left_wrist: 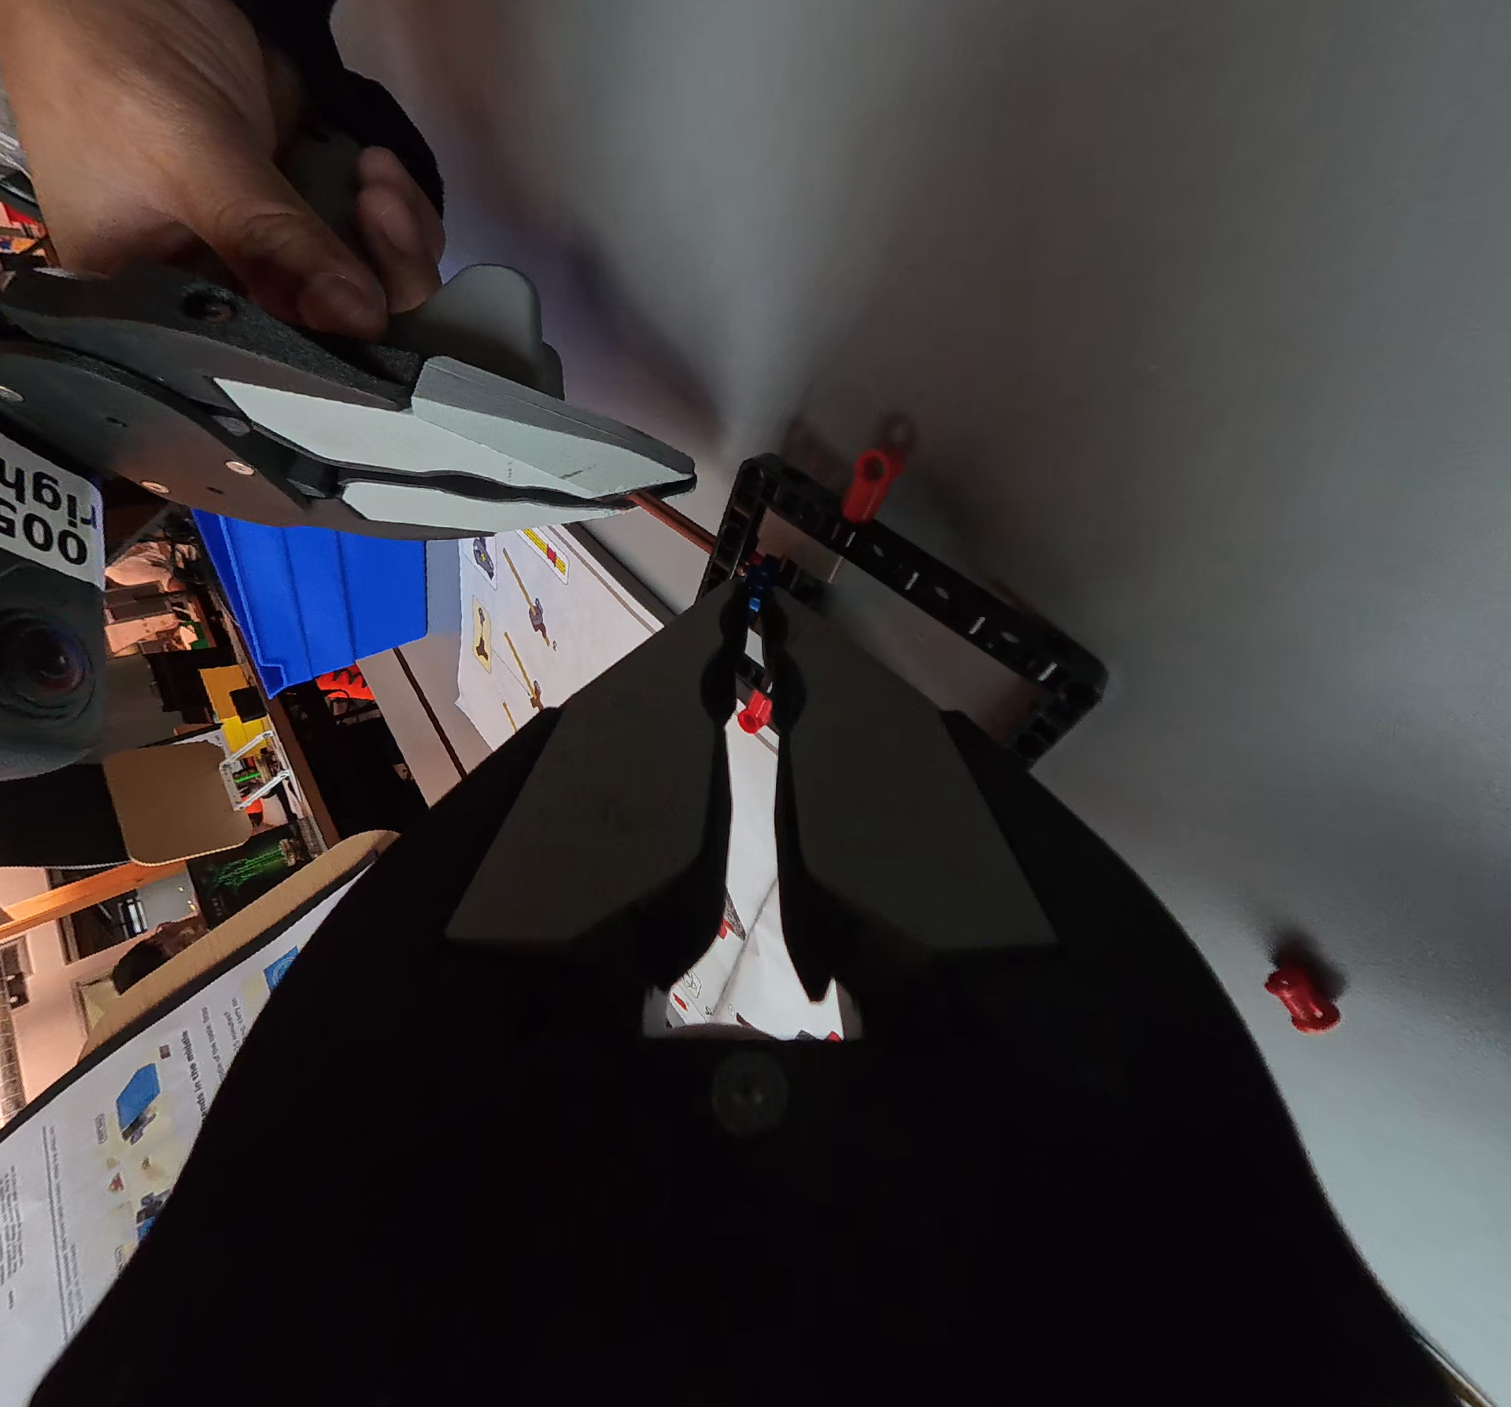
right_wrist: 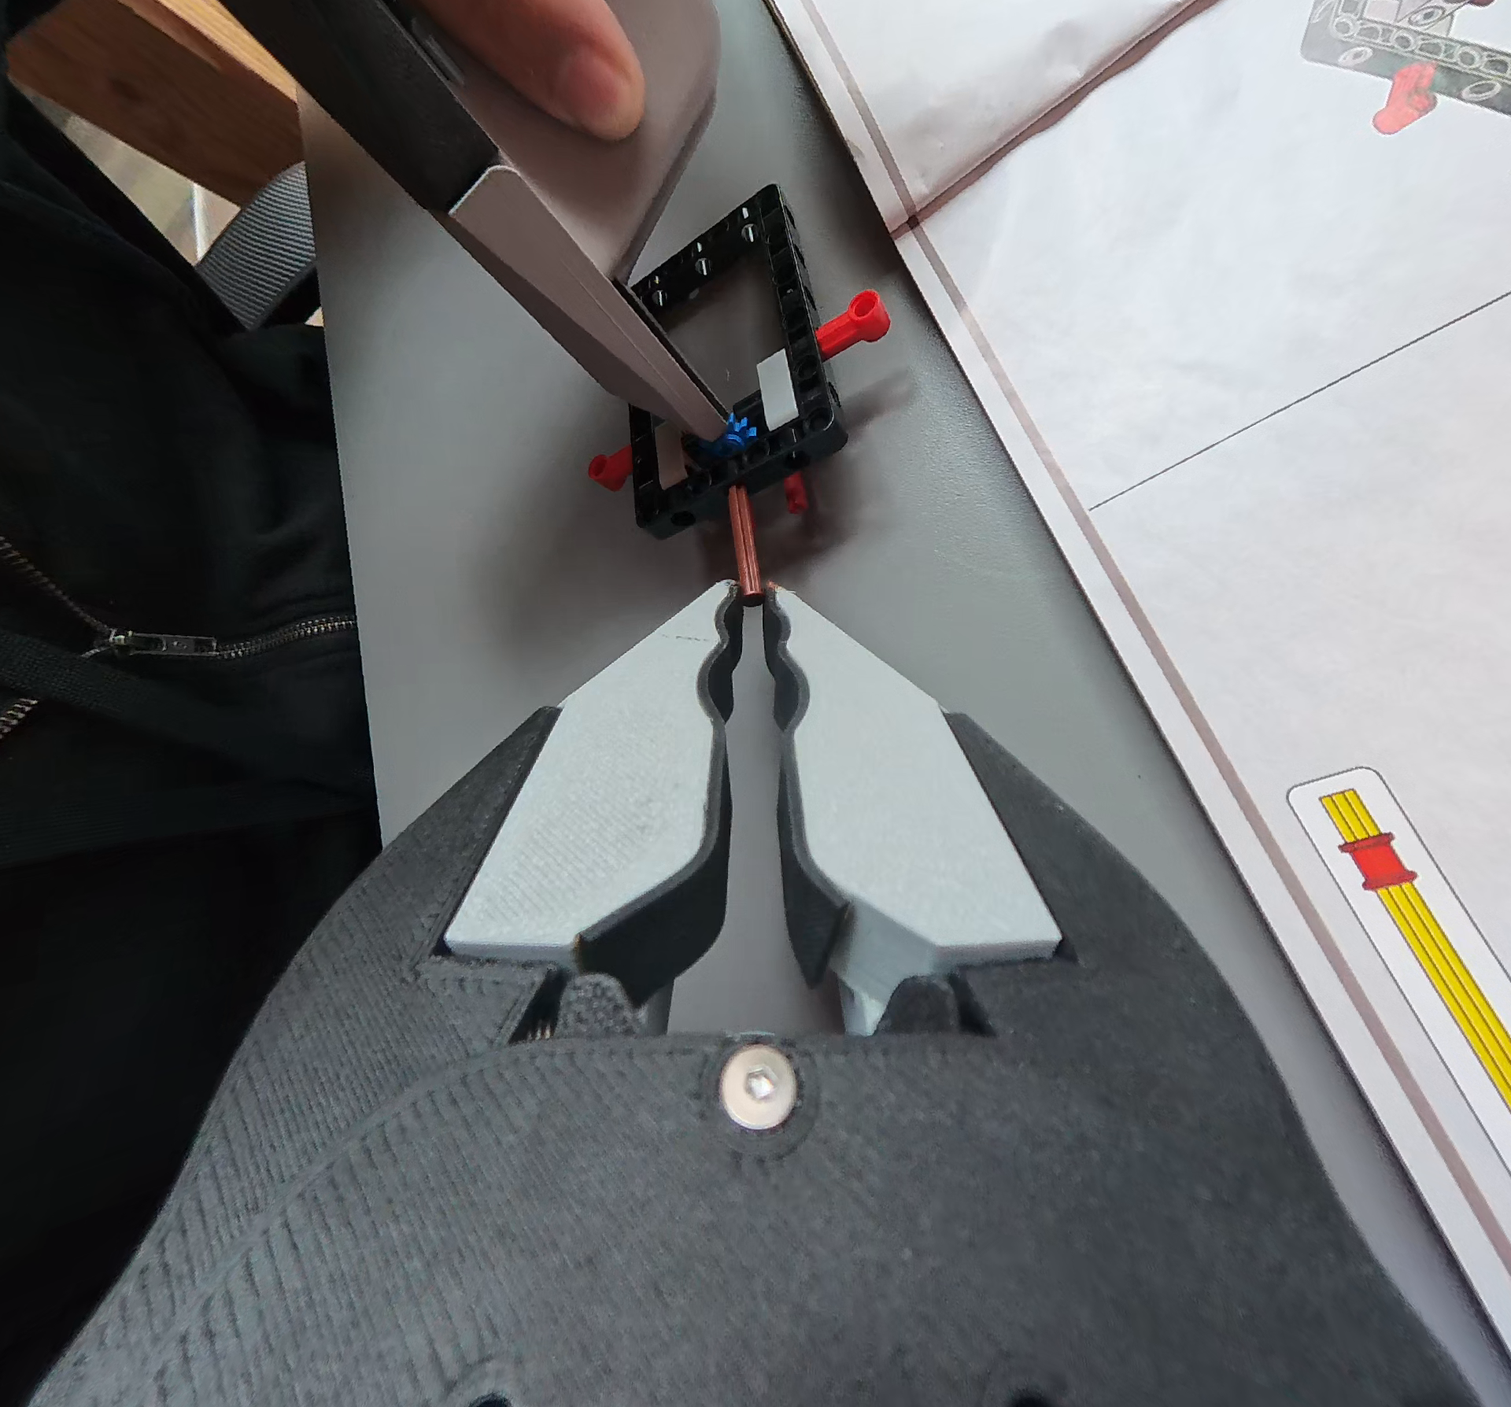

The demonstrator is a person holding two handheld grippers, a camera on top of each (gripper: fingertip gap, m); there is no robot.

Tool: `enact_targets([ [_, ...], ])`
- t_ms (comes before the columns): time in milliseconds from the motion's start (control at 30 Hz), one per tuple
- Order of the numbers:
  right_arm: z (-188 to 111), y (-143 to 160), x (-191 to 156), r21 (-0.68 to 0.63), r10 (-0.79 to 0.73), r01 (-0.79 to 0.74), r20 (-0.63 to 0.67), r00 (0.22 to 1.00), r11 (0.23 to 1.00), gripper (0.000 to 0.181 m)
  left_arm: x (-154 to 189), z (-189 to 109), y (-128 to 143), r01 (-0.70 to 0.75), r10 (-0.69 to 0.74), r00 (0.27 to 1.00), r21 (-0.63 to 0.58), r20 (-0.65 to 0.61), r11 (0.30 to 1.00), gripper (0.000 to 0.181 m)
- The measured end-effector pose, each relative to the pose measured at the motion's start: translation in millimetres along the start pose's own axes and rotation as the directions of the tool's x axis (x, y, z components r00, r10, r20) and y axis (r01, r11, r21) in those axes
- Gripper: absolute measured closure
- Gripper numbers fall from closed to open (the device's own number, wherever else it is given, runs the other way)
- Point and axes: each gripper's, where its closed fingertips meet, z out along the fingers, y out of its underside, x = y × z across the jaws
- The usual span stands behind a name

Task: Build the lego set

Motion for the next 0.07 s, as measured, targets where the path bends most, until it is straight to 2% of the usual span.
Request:
enact_targets([
  [67,0.1,-0.2,-0.3,0.002,0.003,-0.003,0.005,1.000,1.000,0.180,-0.3,0.0,0.1,0.000,0.000,1.000,-0.001,0.002,1.000,0.181],
])
